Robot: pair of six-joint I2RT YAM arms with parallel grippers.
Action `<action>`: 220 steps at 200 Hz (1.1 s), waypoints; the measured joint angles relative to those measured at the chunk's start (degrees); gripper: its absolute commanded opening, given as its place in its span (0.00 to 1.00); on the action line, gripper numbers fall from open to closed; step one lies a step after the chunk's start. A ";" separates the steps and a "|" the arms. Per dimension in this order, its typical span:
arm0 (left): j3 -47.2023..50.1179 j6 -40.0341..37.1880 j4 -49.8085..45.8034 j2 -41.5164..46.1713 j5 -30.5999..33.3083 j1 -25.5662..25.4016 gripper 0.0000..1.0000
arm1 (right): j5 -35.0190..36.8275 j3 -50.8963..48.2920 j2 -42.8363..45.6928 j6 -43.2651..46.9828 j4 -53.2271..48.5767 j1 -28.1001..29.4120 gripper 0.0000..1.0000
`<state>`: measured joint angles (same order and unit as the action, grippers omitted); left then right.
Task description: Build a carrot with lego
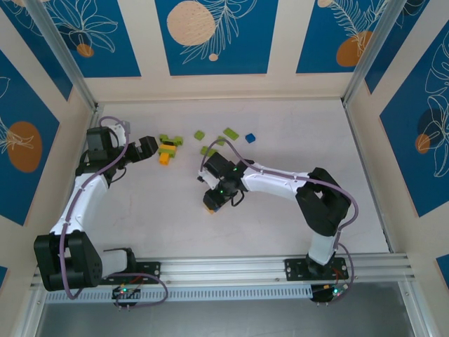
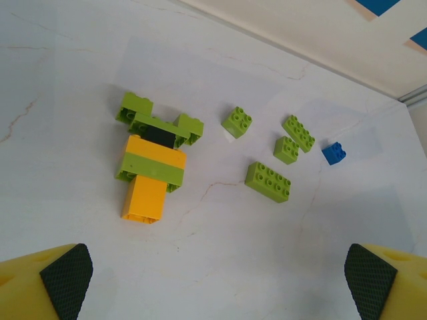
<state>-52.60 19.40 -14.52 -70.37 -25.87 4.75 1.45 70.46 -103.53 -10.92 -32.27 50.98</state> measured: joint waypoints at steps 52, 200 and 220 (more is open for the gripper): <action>0.00 0.00 0.00 0.00 0.00 0.00 1.00 | 0.15 1.16 -0.68 -0.02 -1.01 0.22 0.33; 0.00 0.00 -0.02 0.00 0.00 0.00 1.00 | 3.74 6.40 -3.39 0.48 -6.91 2.27 0.32; 0.00 -0.02 0.00 0.00 0.00 0.00 1.00 | 4.35 7.82 -4.09 1.11 -8.48 2.49 0.32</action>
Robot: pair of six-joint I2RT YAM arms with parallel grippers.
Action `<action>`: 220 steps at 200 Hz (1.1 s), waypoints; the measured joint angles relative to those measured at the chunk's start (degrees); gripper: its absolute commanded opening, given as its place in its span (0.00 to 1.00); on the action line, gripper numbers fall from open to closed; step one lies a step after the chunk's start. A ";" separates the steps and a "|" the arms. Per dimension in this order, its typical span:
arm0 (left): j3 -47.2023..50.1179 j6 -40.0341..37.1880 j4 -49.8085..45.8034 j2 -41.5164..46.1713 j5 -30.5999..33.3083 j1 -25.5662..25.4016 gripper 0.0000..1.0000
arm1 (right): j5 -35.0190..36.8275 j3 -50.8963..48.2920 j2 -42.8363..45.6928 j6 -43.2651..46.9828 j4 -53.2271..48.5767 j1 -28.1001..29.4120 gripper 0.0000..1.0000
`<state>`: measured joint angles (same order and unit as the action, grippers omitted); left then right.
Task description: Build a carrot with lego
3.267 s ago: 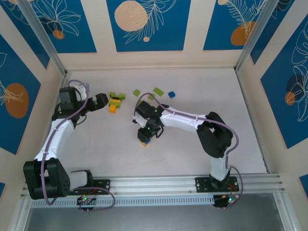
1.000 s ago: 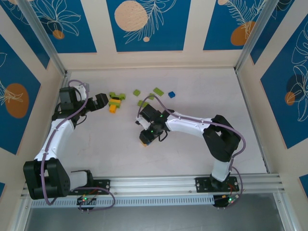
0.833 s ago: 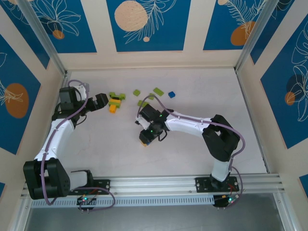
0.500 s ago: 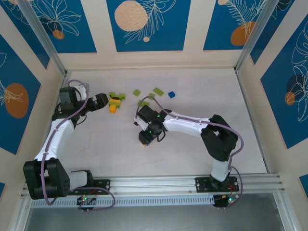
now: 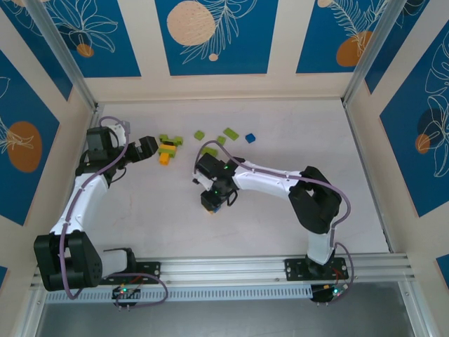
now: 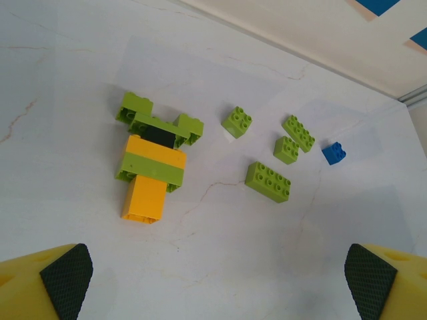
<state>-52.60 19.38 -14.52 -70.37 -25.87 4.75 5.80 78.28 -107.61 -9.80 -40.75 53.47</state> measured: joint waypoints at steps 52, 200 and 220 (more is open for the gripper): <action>0.00 0.00 -0.02 0.00 0.00 0.00 1.00 | 0.70 2.43 -1.07 1.09 -3.52 0.11 0.32; -0.07 0.00 -0.02 0.00 0.00 0.00 1.00 | 0.52 0.96 -1.03 1.57 2.29 0.11 0.33; -0.09 0.02 0.00 0.00 0.00 0.00 1.00 | 0.37 0.66 -0.90 1.75 2.97 0.11 0.34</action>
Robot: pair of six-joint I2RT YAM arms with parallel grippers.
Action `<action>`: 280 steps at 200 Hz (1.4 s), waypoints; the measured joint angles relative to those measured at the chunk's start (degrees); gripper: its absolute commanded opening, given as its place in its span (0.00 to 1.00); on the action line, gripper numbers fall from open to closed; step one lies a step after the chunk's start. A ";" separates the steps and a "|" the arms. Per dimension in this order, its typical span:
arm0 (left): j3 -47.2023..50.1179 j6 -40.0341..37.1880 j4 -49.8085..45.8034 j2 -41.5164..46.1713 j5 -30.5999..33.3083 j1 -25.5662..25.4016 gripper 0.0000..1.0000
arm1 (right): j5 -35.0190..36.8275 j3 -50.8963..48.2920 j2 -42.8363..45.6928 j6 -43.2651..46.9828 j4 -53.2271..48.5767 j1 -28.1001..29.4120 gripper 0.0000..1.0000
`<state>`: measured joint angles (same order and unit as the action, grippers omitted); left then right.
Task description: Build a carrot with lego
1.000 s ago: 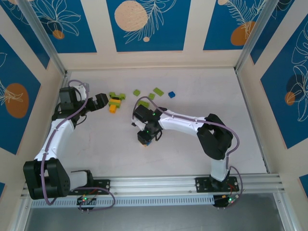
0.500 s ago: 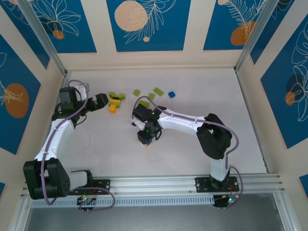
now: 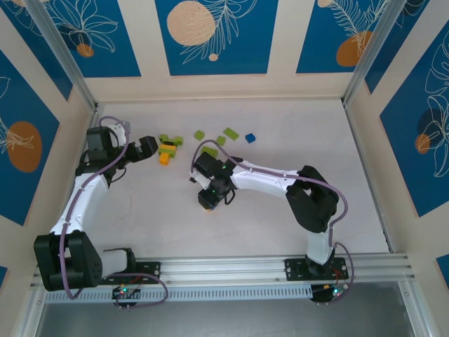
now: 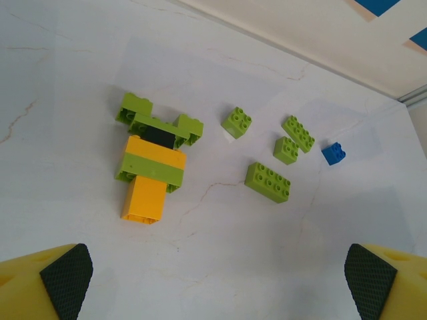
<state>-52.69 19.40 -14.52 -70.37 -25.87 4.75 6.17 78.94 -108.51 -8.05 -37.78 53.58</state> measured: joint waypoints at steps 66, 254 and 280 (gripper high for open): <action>-0.35 0.00 0.00 -0.57 -0.02 0.00 1.00 | -0.17 -0.35 0.00 0.83 0.42 0.17 0.53; -0.39 0.00 0.00 -0.66 -0.63 0.00 1.00 | 1.01 40.98 -17.62 14.58 -12.04 -15.65 0.76; -0.39 0.00 0.00 -0.66 -0.66 0.00 1.00 | 1.05 52.83 -28.70 17.14 -14.95 -18.67 0.76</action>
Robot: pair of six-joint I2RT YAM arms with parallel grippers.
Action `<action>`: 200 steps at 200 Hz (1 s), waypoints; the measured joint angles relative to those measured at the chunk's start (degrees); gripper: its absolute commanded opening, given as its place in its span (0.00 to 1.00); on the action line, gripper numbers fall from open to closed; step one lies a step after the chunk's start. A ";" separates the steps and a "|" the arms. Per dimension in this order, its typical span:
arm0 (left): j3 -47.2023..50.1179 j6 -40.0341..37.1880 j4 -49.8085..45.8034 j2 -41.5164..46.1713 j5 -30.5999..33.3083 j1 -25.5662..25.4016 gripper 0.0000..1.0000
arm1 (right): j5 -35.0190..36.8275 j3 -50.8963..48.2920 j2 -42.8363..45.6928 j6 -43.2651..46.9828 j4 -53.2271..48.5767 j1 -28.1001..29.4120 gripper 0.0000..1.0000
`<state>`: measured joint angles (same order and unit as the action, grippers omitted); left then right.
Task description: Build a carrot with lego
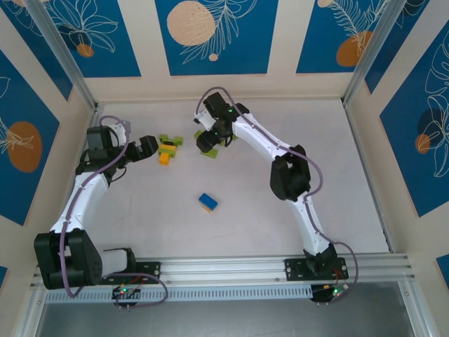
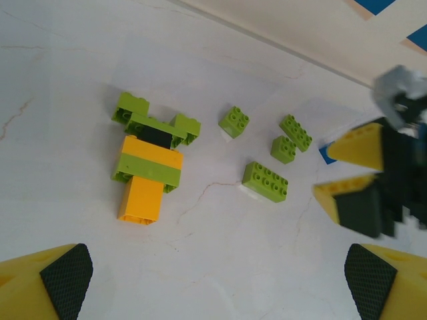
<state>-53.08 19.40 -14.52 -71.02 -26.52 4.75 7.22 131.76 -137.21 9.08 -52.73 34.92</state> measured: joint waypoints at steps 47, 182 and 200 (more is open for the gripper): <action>0.00 0.00 0.00 0.00 0.00 0.00 1.00 | -1.66 11.56 -10.54 2.60 -2.60 -2.60 0.75; 0.00 0.00 0.02 -0.11 -0.02 0.00 1.00 | -6.19 11.82 -13.07 5.16 -3.37 -1.90 0.58; 0.00 0.00 0.00 -0.11 -0.04 0.00 1.00 | -6.16 11.82 -13.99 5.57 -3.56 -1.62 0.58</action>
<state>-53.08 19.40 -14.52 -71.13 -26.57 4.75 1.06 143.59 -151.20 14.66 -56.29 33.30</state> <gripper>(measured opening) 0.996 0.580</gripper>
